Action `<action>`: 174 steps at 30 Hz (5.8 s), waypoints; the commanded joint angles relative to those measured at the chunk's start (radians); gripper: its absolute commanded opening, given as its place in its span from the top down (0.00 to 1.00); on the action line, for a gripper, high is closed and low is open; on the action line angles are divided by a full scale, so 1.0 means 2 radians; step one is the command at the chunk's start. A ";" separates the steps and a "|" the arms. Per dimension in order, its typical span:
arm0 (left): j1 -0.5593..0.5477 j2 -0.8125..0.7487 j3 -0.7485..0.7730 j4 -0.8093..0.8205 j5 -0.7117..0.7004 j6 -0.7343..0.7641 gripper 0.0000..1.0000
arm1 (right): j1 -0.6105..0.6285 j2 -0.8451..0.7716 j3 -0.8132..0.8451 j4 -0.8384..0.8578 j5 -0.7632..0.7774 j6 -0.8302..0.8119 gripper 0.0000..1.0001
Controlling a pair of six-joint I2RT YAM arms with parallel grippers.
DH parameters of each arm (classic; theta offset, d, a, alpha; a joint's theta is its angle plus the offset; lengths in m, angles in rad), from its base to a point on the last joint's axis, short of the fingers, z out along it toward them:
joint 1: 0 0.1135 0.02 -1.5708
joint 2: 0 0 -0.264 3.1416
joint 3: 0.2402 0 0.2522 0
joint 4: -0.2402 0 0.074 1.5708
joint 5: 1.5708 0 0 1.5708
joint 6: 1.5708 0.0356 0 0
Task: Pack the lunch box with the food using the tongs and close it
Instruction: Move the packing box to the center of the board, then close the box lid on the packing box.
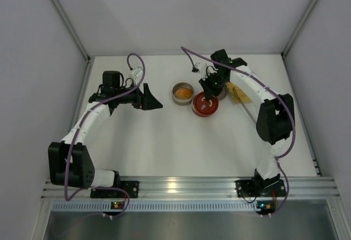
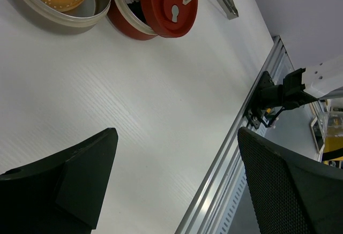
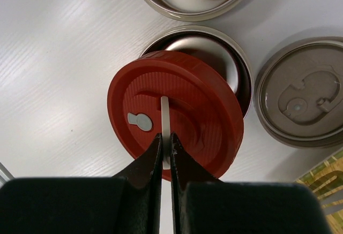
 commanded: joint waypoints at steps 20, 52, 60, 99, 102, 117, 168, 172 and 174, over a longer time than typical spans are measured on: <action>0.004 -0.019 -0.002 0.017 0.017 0.009 0.02 | -0.002 0.061 0.075 0.008 -0.001 -0.005 1.00; 0.004 -0.041 -0.013 0.017 0.010 0.019 0.02 | 0.012 0.031 -0.038 0.062 -0.019 0.005 0.81; 0.004 -0.051 -0.011 0.002 0.004 0.029 0.02 | 0.015 0.010 -0.102 0.085 0.011 -0.019 1.00; 0.010 -0.091 -0.008 -0.080 -0.029 0.105 0.02 | 0.059 -0.155 -0.211 -0.028 -0.001 -0.095 1.00; 0.010 -0.093 -0.009 -0.082 -0.030 0.105 0.02 | 0.058 -0.155 -0.211 -0.029 -0.010 -0.095 1.00; 0.011 -0.091 -0.012 -0.076 -0.028 0.105 0.02 | 0.068 -0.180 -0.241 -0.014 0.017 -0.154 1.00; 0.022 -0.090 -0.031 -0.046 -0.016 0.086 0.02 | 0.091 -0.127 -0.188 -0.092 0.015 -0.420 1.00; 0.022 -0.090 -0.033 -0.046 -0.016 0.086 0.02 | 0.091 -0.120 -0.179 -0.095 0.018 -0.421 1.00; 0.023 -0.090 -0.034 -0.044 -0.015 0.087 0.02 | 0.091 -0.116 -0.173 -0.095 0.020 -0.422 1.00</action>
